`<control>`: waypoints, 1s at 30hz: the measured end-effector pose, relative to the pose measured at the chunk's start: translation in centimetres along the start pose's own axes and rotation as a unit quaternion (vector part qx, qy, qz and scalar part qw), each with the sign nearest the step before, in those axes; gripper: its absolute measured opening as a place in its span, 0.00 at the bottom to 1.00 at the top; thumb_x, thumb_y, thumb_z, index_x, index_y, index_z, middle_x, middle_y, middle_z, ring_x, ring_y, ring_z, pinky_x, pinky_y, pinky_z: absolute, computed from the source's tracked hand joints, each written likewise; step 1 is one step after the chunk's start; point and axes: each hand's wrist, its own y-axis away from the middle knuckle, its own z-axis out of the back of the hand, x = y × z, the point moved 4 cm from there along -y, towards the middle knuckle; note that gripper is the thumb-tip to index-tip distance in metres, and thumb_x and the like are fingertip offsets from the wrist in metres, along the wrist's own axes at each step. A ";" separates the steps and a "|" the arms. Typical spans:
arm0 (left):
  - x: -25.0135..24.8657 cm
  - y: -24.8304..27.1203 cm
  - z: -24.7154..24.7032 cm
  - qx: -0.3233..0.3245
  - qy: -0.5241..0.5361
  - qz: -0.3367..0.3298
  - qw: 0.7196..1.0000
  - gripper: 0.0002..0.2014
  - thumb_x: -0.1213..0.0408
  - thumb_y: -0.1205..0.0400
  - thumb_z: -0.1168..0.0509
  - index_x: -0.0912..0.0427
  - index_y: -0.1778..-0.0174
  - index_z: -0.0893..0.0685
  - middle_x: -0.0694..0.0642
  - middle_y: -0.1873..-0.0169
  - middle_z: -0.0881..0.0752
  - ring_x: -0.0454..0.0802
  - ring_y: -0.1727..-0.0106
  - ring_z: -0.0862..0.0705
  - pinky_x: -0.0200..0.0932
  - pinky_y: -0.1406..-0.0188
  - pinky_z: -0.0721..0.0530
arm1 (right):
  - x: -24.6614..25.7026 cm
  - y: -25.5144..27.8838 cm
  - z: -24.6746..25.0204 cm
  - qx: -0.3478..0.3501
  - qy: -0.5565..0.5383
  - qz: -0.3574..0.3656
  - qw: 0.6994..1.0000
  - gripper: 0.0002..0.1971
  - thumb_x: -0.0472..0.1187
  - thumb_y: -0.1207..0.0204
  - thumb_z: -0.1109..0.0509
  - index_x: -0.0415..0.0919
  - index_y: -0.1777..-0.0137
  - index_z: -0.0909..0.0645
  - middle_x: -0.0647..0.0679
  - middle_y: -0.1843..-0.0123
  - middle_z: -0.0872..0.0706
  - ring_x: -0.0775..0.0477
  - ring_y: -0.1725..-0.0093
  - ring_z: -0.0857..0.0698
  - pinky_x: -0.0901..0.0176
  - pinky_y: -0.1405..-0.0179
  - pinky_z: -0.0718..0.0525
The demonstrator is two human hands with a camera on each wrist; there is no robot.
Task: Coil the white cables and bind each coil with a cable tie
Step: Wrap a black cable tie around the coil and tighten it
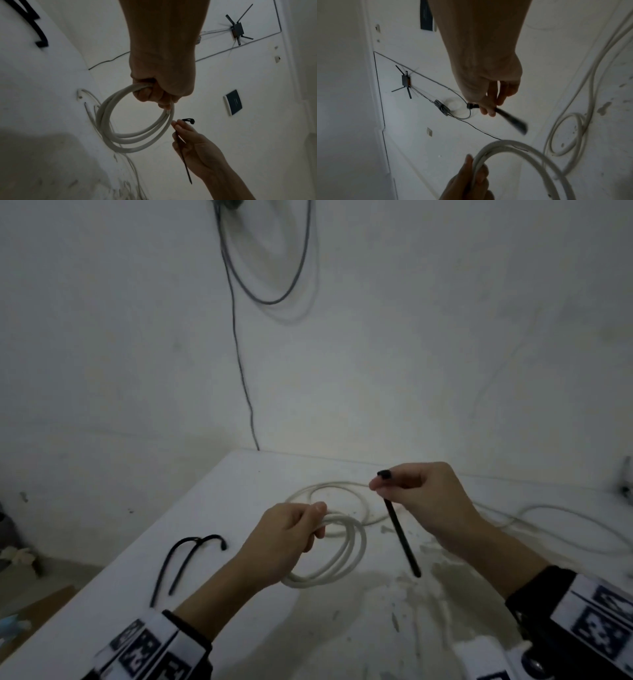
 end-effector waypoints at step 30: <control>-5.6 -0.9 -4.9 0.079 -0.105 -0.119 0.984 0.22 0.53 0.14 0.47 0.50 0.75 0.21 0.48 0.81 0.26 0.43 0.78 0.29 0.39 0.73 0.28 | 0.7 2.9 2.3 0.079 0.022 -0.044 0.996 0.08 0.39 0.27 0.26 0.34 0.62 0.15 0.40 0.67 0.09 0.53 0.68 0.14 0.58 0.60 0.16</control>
